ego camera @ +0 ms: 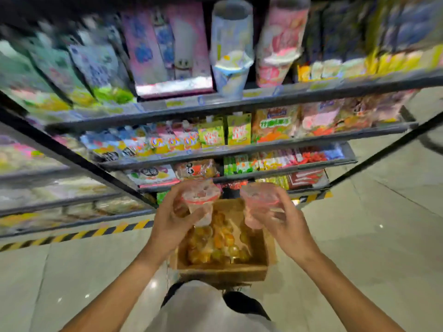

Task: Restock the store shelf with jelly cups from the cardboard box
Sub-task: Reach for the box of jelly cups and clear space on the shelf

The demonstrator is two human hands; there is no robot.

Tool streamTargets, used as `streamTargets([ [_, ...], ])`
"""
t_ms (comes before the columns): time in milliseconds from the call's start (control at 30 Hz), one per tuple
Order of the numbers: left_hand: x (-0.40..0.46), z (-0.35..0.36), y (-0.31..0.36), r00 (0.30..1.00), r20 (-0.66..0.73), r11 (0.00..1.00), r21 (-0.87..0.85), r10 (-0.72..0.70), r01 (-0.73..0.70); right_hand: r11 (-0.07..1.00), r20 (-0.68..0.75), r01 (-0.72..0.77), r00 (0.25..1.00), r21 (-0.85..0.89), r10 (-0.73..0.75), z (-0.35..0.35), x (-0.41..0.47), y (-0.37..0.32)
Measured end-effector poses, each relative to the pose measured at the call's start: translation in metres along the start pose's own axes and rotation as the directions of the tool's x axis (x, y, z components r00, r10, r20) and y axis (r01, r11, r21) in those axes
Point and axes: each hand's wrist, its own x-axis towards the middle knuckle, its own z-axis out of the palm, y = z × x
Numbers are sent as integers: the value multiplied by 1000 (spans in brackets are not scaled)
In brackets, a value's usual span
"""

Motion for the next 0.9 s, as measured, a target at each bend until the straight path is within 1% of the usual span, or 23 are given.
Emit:
streamTargets([
  [133,-13,-28,70,990,-38,990,0,138,-138,981,41,193,980,-1,-193,3,8,-80],
  [233,-17,-46,115,975,-51,975,-31,218,-219,927,76,360,932,-106,-353,5,20,-138],
  [367,-14,-72,168,919,-90,922,-14,385,-387,859,110,491,871,-143,-480,10,38,-212],
  [433,-9,-87,194,891,-106,895,-15,442,-445,822,119,548,837,-156,-535,15,46,-242],
  [533,-1,-108,228,850,-96,853,-12,518,-521,779,94,607,795,-157,-600,23,53,-281],
  [667,14,-139,263,786,-59,788,22,615,-615,739,72,651,757,-174,-650,37,58,-318],
  [767,28,-157,289,734,-20,734,34,679,-678,737,32,652,752,-175,-658,46,60,-335],
  [900,47,-168,323,675,55,677,-22,736,-736,750,-54,639,754,-170,-655,52,68,-352],
])
